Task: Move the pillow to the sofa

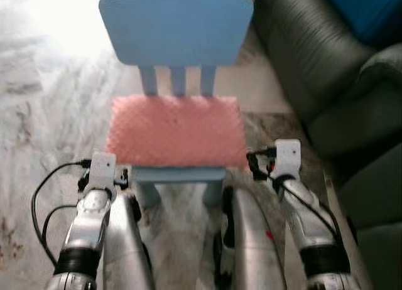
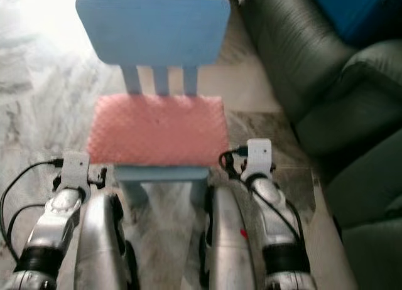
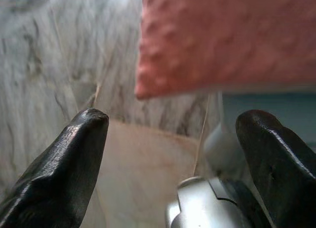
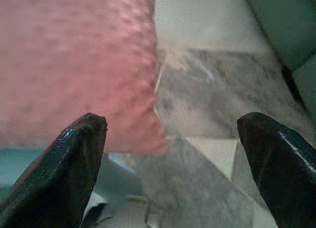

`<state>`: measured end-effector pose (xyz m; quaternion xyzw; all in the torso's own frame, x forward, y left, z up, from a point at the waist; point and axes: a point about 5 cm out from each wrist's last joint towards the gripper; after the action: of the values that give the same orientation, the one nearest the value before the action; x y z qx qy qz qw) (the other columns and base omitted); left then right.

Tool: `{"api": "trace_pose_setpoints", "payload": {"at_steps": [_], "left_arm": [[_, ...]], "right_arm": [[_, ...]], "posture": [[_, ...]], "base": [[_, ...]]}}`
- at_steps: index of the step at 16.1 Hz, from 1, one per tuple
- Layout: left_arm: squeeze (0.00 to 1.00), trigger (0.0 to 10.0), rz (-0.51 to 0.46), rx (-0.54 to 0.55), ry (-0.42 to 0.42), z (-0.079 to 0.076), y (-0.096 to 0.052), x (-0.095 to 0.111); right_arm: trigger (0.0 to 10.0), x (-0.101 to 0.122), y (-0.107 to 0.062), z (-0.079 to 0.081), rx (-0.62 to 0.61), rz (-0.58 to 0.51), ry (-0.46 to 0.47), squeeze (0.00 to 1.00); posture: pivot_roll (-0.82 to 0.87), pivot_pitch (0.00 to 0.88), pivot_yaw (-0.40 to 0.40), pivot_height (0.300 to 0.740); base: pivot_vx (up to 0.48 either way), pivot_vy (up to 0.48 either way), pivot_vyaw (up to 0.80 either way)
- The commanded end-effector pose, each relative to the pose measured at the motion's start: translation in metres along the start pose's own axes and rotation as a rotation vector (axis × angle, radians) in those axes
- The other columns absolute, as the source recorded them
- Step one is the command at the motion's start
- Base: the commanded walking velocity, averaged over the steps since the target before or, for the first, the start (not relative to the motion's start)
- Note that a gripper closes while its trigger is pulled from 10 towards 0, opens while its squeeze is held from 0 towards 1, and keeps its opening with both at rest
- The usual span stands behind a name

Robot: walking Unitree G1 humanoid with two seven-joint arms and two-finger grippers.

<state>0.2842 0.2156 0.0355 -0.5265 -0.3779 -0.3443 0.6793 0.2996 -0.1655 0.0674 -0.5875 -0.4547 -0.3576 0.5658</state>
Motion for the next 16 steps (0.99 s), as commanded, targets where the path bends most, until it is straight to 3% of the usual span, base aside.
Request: {"api": "trace_pose_setpoints", "payload": {"at_steps": [1,5,10,13,16], "left_arm": [[0.0,10.0,0.017,0.014,0.015,0.003,0.003,-0.003],[0.0,10.0,-0.053,0.02,0.032,-0.004,0.019,0.015],[0.0,10.0,-0.172,0.131,0.02,0.006,0.023,0.038],[0.0,10.0,-0.289,0.182,-0.009,0.013,0.019,0.054],[0.0,10.0,-0.234,0.148,-0.056,0.005,0.022,0.04]], "right_arm": [[10.0,-0.006,0.002,-0.001,0.006,0.035,0.005,0.0],[10.0,0.0,0.016,0.005,0.04,0.038,0.031,0.0],[10.0,-0.005,0.031,0.014,0.092,0.079,0.027,0.0],[10.0,0.007,0.04,0.024,0.147,0.035,0.036,0.0],[10.0,0.009,0.044,0.032,0.2,0.014,-0.003,0.0]], "posture": [[-0.04,0.33,-0.063,0.517],[-0.05,0.359,-0.07,0.517],[-0.02,0.381,-0.073,0.517],[0.0,0.387,-0.077,0.517],[0.01,0.411,-0.078,0.517]], "base": [[0.0,0.0,0.0],[0.0,0.0,0.0],[0.0,0.0,0.0],[0.0,0.0,0.0],[0.0,0.0,0.0]]}}
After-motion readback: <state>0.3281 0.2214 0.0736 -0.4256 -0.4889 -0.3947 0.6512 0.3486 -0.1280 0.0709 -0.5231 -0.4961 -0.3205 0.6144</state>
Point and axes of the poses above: a point about 5 cm out from each wrist's last joint towards the gripper, its own y axis pointing out of the wrist towards the gripper, its own x axis along the axis of the wrist's last joint, z = x × y, and after that the axes turned 7 degrees about -y, right-handed
